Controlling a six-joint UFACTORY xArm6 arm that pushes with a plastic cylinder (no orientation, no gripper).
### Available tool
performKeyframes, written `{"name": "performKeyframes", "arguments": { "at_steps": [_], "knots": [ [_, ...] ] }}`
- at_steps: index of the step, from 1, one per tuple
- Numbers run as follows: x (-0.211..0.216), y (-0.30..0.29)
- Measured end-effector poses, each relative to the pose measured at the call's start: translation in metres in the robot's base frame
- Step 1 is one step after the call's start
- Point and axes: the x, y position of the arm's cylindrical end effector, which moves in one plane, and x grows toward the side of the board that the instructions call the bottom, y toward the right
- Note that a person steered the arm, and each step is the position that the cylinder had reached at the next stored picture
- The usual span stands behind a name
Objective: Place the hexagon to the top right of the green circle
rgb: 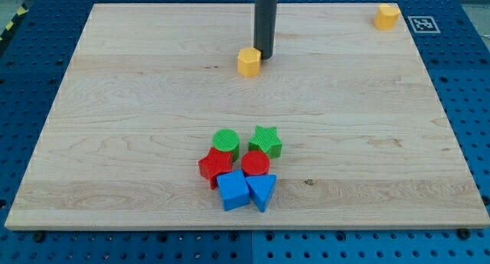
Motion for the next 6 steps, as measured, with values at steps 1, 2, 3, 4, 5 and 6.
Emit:
{"name": "performKeyframes", "arguments": {
  "at_steps": [1,2,3,4,5,6],
  "knots": [
    [0.000,0.001],
    [-0.001,0.001],
    [-0.017,0.000],
    [-0.020,-0.015],
    [-0.015,-0.021],
    [-0.004,-0.021]
  ]
}}
